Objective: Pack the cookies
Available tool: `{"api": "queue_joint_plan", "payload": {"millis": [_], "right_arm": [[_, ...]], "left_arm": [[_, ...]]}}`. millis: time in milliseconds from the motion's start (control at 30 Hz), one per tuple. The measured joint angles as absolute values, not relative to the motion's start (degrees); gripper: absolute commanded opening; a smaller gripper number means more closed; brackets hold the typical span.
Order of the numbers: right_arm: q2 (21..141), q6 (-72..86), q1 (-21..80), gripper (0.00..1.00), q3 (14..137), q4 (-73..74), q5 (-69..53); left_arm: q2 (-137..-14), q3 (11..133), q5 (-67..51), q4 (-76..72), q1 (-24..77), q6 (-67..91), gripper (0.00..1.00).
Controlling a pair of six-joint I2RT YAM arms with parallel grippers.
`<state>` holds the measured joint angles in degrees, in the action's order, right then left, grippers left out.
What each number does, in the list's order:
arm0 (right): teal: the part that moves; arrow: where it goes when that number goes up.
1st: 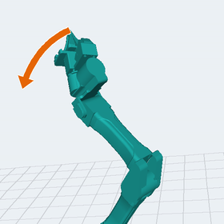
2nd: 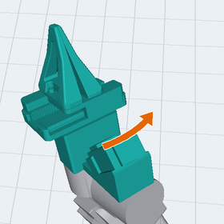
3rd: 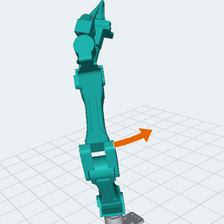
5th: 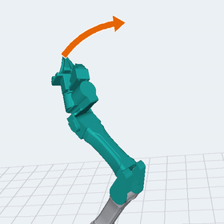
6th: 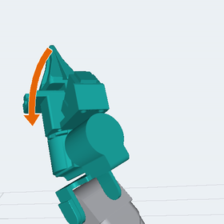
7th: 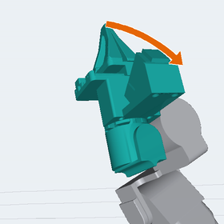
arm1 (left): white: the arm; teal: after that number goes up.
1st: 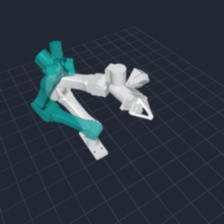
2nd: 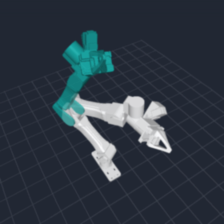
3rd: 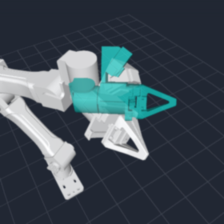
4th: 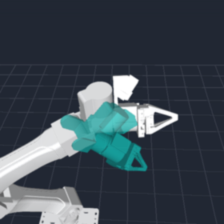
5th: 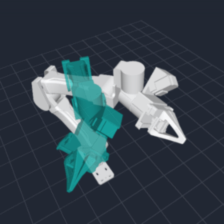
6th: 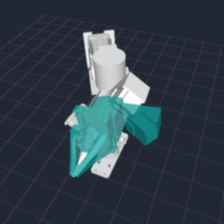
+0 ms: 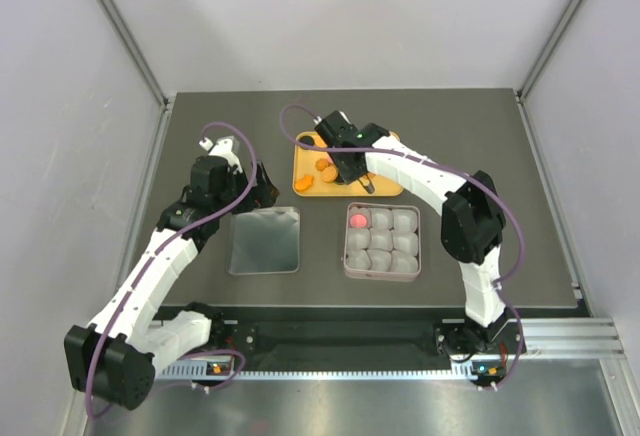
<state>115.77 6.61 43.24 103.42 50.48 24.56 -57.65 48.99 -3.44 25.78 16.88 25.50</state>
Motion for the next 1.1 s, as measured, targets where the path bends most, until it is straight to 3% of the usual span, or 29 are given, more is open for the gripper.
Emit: {"api": "queue_joint_plan", "payload": {"millis": [467,1100], "right_arm": [[116.9,6.4,43.3,0.29,106.3,51.4,25.5],[112.7,9.0,42.9,0.28,107.3,53.7,22.6]], "left_arm": [[-57.6,49.0,-3.4,25.8,16.9,25.5,0.98],[-57.6,49.0,-3.4,25.8,16.9,25.5,0.98]]}}
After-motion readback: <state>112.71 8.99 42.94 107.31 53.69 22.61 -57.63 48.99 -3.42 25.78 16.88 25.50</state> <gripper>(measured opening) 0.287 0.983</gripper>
